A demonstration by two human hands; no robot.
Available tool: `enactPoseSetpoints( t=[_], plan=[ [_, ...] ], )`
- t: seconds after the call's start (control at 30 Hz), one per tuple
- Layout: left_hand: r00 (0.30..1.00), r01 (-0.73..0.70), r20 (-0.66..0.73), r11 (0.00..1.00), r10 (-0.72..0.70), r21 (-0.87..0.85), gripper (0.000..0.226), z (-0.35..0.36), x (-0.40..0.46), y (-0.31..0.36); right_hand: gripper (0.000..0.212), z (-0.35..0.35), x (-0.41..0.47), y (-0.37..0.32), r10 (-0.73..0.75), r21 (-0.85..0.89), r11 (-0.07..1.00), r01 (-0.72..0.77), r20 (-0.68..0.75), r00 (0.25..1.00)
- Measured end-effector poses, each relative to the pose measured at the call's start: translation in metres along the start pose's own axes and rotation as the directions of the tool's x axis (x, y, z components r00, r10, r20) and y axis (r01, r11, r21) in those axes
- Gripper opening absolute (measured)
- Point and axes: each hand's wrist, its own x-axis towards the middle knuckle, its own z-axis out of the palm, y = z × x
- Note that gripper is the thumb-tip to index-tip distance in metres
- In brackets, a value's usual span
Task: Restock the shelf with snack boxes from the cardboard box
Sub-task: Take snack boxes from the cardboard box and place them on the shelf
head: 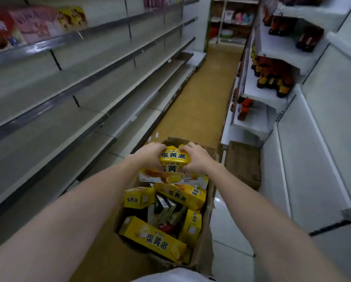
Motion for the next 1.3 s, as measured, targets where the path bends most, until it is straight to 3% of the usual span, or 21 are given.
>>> enactPoseSetpoints(
  t=[0.27,0.53,0.83,1.0,1.3],
  plan=[
    [0.985,0.127,-0.113,0.991,-0.130,-0.036,0.069,-0.049,-0.037,-0.051,0.079,-0.025,0.042,-0.066,-0.188,-0.087,0.979,0.183,-0.052,0.981],
    [0.931,0.264,-0.240,0.961,-0.276,-0.082,0.055,-0.082,-0.110,-0.129,0.073,-0.037,0.087,-0.174,-0.421,-0.168,0.897,0.409,-0.041,0.906],
    [0.792,0.465,-0.348,0.865,-0.502,-0.191,0.063,-0.119,-0.221,-0.221,0.072,-0.032,0.120,-0.324,-0.632,-0.214,0.761,0.613,-0.033,0.774],
    [0.708,0.577,-0.442,0.812,-0.550,-0.087,0.078,-0.134,-0.280,-0.268,0.070,-0.023,0.131,-0.406,-0.710,-0.229,0.692,0.684,-0.043,0.703],
    [0.601,0.711,-0.500,0.703,-0.624,-0.021,0.081,-0.170,-0.371,-0.340,0.070,-0.012,0.141,-0.535,-0.806,-0.234,0.587,0.775,-0.080,0.587]
  ],
)
